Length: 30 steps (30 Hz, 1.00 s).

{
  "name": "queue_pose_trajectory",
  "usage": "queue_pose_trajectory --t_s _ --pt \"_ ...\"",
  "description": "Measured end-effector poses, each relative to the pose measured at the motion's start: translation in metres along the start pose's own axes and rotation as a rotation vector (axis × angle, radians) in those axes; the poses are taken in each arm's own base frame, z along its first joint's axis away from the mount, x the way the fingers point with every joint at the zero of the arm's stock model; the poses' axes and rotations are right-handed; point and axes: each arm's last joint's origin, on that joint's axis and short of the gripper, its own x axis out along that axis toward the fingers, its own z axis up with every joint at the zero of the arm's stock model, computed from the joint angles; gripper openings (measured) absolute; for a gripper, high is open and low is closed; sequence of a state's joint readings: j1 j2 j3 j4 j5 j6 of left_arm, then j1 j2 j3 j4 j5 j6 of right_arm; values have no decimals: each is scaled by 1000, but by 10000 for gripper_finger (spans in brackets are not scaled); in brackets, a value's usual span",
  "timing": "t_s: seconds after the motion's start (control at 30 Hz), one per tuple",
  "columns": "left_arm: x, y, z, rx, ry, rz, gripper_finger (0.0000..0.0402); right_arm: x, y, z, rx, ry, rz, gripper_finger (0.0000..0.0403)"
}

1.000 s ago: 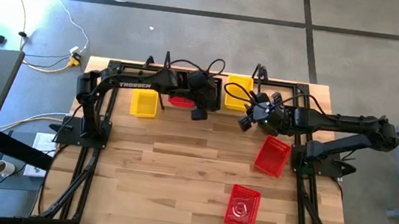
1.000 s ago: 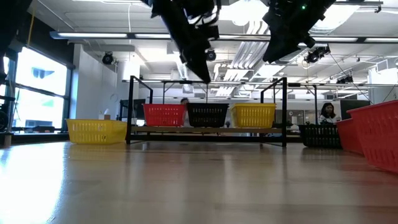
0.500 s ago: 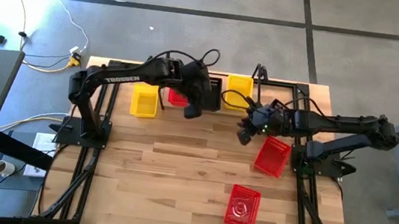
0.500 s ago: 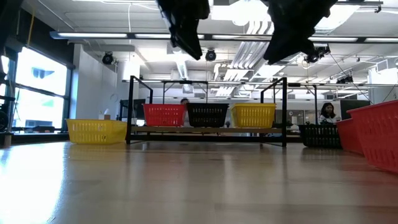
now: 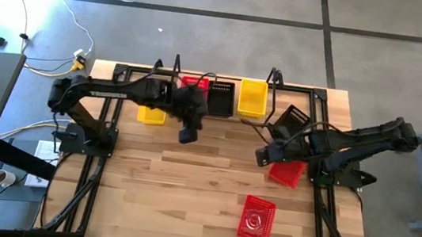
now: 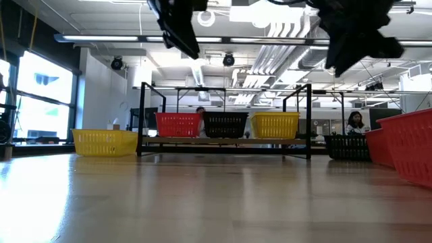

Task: Stack baskets on shelf by color
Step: Stack the bottom red bin on the red bin on the shelf

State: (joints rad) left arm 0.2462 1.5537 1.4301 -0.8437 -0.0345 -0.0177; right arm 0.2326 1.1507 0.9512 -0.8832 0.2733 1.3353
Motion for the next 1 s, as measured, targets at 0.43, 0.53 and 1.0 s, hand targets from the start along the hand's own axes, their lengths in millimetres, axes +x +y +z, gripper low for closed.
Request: queue_pose_trajectory --t_s 0.43,0.53,1.0 --pt "-10 -45 -3 105 -53 -79 136 -16 -24 -40 294 38 -263 90" --pt "-11 -51 -4 125 -53 -91 136 -18 -28 -46 327 29 -312 90" --pt "-13 -68 -7 168 -56 -123 136 2 -28 -75 363 25 -596 90"
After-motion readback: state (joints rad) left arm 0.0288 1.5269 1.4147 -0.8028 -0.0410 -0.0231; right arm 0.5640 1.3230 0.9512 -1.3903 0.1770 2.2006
